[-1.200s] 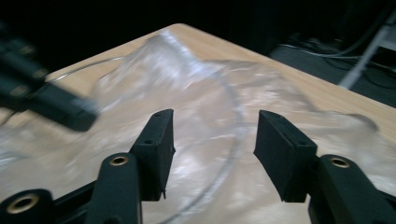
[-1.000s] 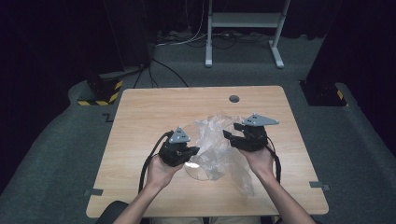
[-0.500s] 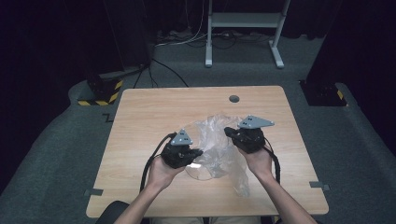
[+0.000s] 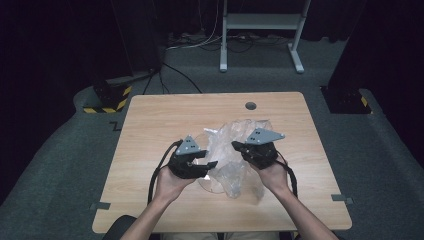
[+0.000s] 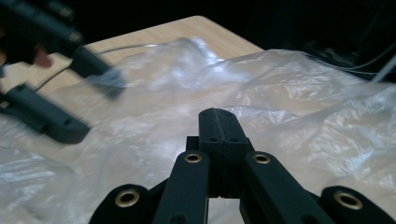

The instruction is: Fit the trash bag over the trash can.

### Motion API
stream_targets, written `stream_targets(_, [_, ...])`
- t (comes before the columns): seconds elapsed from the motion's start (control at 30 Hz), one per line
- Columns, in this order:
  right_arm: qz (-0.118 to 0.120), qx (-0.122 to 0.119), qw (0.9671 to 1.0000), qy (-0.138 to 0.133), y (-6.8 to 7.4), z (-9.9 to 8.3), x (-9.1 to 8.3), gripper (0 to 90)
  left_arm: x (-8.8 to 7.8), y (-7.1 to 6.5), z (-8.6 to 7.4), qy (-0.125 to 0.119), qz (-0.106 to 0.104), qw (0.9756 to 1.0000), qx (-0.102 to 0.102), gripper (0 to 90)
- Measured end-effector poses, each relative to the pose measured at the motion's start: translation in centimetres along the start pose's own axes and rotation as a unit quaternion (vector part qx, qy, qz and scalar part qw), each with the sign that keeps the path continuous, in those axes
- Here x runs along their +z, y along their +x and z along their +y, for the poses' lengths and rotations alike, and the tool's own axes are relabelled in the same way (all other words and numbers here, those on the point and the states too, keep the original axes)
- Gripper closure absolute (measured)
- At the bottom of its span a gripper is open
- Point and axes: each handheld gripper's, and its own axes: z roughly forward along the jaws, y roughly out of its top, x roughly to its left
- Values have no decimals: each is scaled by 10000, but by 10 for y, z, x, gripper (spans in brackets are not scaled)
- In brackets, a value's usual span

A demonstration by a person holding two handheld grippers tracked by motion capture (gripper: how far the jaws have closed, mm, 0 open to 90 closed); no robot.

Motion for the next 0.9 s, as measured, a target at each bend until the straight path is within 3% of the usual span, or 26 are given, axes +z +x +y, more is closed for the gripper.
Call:
stream_targets(0.27, [604,-328,9969,395,20,0,15,900,-2,-1,1,-170,267,9995,37,485])
stream_targets(0.37, [777,-304,9953,483,20,-1,18,897,3,0,1,55,338,9994,36,585])
stream_targets(0.47, [863,-237,9948,481,18,-2,19,851,7,3,1,244,256,9994,-34,707])
stream_targets(0.63, [794,-187,9961,332,16,1,13,736,9,4,1,432,245,9988,28,847])
stream_targets(0.9, [455,-235,9987,65,15,8,-1,598,10,4,1,556,263,9981,68,891])
